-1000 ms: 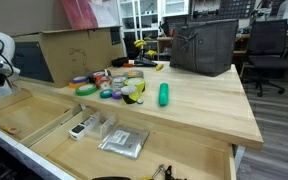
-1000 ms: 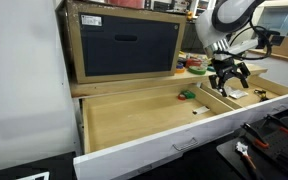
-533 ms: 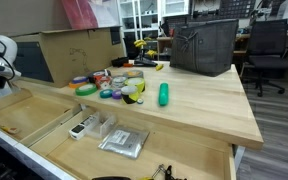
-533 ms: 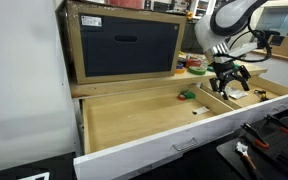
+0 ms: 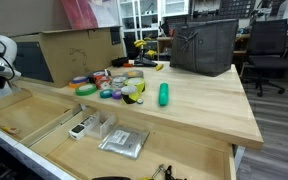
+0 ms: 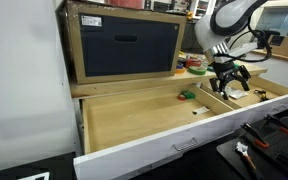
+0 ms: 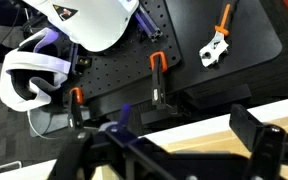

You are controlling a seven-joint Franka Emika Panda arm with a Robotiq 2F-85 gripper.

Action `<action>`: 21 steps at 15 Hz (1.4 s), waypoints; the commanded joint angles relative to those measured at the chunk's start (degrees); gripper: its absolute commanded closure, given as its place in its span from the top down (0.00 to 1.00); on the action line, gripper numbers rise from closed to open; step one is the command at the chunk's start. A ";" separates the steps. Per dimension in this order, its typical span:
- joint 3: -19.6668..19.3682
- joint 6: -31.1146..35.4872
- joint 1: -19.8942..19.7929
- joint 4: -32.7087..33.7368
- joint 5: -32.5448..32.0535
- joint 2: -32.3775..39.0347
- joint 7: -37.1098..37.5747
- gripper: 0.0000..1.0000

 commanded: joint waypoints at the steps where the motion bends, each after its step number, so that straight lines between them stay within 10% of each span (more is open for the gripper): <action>1: -1.33 -0.10 1.31 0.10 0.12 0.00 -0.15 1.00; 11: -2.70 5.93 1.41 0.03 -4.12 0.36 2.64 1.00; 21: -6.39 22.58 5.01 3.14 -35.41 10.19 7.10 1.00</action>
